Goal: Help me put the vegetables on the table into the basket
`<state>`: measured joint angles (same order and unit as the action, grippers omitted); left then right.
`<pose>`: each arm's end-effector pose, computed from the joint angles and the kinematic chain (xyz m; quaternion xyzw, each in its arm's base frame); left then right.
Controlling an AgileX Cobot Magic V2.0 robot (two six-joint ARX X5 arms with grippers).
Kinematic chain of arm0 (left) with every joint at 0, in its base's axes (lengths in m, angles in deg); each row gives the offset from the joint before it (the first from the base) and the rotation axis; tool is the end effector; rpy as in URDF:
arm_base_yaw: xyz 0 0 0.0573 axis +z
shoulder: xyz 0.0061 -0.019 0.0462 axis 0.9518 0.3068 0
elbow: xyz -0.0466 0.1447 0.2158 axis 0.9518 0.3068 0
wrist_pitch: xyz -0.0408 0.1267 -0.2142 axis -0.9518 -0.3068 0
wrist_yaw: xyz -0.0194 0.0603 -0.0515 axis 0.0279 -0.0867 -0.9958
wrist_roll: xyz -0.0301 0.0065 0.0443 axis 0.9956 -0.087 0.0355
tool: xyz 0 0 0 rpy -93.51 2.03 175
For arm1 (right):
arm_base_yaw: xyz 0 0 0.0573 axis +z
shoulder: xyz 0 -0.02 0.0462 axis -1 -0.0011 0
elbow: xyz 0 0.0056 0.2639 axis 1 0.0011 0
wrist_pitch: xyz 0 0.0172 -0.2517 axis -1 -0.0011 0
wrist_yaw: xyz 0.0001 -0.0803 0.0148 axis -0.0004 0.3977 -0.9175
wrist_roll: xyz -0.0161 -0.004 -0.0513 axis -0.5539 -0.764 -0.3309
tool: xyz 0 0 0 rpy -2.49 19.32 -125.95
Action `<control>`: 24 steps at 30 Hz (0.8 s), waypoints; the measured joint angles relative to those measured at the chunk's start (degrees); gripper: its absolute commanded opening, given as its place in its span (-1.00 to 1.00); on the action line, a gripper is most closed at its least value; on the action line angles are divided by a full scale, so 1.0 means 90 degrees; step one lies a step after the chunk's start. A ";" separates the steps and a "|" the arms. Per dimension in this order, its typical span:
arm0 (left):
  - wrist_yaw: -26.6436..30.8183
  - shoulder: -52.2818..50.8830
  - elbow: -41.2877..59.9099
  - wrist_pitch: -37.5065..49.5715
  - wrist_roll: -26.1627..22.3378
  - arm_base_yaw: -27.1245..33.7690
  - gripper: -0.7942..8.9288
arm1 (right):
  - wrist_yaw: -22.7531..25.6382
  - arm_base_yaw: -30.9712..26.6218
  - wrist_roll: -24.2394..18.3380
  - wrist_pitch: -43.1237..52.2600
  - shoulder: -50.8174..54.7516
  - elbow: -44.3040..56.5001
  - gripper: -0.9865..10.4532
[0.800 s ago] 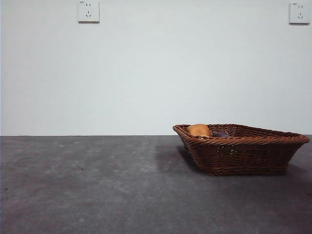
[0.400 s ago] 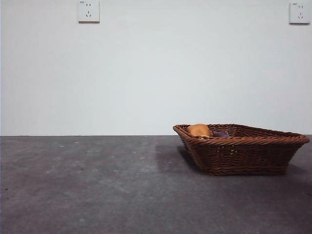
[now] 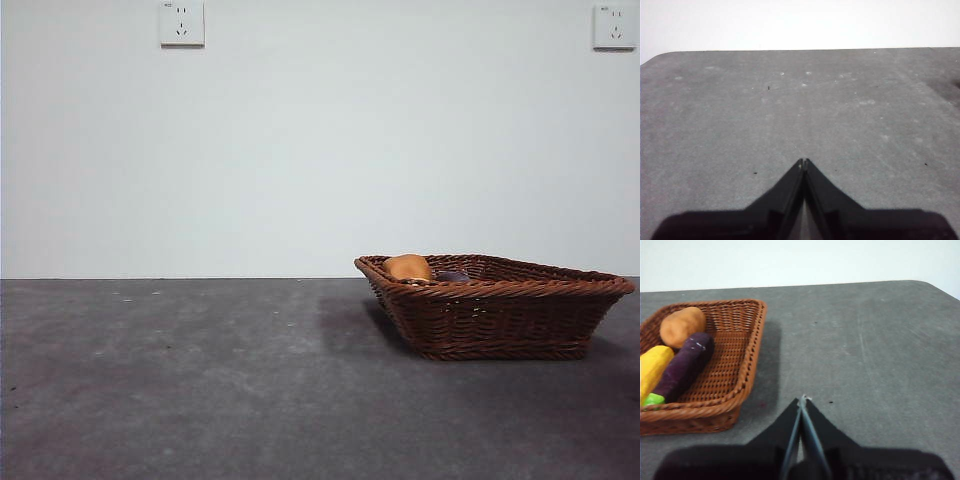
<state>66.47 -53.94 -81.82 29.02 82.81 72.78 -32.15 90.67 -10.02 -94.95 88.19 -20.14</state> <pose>0.0961 0.0009 0.1514 -0.0108 0.0871 0.0014 0.9961 0.0956 0.0004 0.1522 0.0071 0.0875 -0.0079 0.9961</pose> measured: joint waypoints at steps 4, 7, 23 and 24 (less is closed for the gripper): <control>0.0000 0.0000 0.0000 0.0002 0.0000 0.0000 -0.84 | -0.0104 0.0000 0.0007 -0.0005 0.0000 0.0000 -0.83; 0.0000 0.0000 0.0000 0.0000 0.0000 0.0000 -0.84 | -0.0170 0.0000 0.0007 -0.0005 0.0000 0.0000 -0.83; -0.0002 0.0000 0.0000 0.0000 0.0000 0.0000 -0.84 | 0.0168 0.0457 -0.0141 0.0005 0.0000 0.0000 -0.83; -0.0002 0.0000 0.0000 0.0000 0.0000 0.0000 -0.84 | 0.0180 0.0454 -0.0146 0.0005 0.0000 0.0000 -0.83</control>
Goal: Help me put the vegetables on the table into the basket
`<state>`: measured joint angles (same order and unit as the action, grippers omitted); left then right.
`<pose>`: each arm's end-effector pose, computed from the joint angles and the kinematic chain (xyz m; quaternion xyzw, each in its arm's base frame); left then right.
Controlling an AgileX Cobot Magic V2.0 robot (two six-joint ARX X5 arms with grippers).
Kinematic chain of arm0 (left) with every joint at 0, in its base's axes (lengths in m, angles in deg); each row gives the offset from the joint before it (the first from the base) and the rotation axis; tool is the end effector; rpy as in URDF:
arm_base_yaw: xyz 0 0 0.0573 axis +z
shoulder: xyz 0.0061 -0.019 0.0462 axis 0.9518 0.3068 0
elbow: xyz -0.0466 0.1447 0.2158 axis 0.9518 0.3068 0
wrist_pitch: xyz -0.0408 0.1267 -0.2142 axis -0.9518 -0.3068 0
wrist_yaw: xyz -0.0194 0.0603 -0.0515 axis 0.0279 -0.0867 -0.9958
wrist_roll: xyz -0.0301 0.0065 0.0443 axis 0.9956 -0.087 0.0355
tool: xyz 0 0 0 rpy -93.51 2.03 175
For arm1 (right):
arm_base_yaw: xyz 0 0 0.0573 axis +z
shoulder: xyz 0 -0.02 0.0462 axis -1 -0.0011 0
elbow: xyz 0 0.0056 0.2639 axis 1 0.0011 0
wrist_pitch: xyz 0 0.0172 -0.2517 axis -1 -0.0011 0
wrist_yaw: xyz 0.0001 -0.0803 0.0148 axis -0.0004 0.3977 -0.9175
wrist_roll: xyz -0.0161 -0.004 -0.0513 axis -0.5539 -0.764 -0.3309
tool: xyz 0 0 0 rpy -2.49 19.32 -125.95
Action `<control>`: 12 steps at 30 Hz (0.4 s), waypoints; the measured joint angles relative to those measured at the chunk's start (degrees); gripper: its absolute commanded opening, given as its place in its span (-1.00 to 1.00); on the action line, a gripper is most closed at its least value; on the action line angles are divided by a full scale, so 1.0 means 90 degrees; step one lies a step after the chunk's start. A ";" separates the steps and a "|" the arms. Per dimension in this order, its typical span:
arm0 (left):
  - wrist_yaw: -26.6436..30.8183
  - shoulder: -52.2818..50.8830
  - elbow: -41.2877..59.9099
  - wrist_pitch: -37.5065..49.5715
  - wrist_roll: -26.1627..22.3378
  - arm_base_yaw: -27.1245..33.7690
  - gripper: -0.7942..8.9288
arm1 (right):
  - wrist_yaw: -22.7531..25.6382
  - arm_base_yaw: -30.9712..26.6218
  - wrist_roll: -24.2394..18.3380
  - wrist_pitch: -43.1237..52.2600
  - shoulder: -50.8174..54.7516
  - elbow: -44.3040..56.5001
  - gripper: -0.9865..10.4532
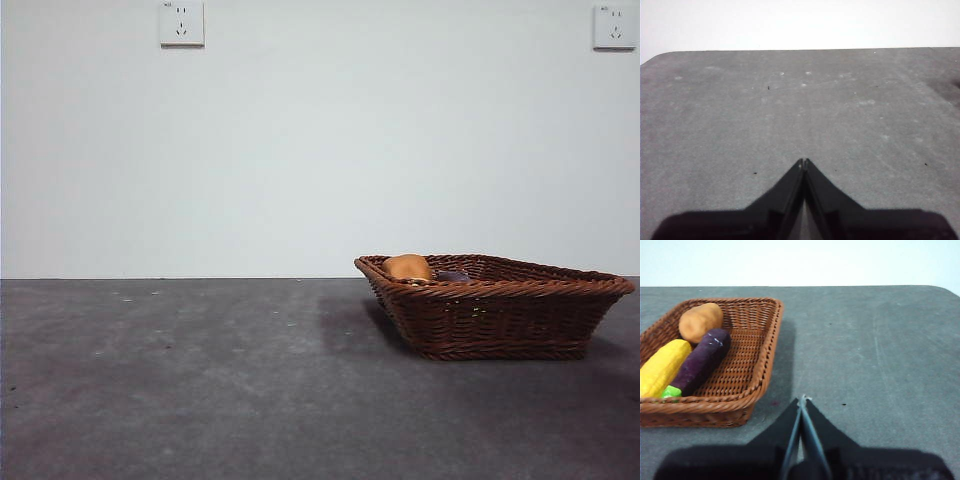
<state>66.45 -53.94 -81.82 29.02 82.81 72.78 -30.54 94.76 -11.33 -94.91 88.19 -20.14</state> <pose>0.0961 0.0009 0.1514 -0.0108 0.0871 0.0012 0.9961 0.0954 0.0064 0.1523 -0.0087 0.0870 0.0147 0.9961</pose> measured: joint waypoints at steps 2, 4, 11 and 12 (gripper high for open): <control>0.0002 0.0000 0.0000 0.0000 0.0000 0.0000 -0.84 | 0.0002 -0.0010 -0.0010 0.0000 0.0000 0.0000 -0.83; 0.0002 0.0000 0.0000 0.0000 0.0000 0.0000 -0.84 | 0.0002 -0.0053 -0.0017 0.0000 0.0000 0.0000 -0.83; 0.0002 0.0000 0.0000 0.0000 0.0000 0.0000 -0.84 | 0.0010 -0.0338 -0.0015 0.0002 0.0000 0.0000 -0.83; 0.0002 0.0000 0.0000 0.0000 0.0000 0.0000 -0.84 | 0.0005 -0.0335 -0.0017 0.0000 0.0000 0.0000 -0.83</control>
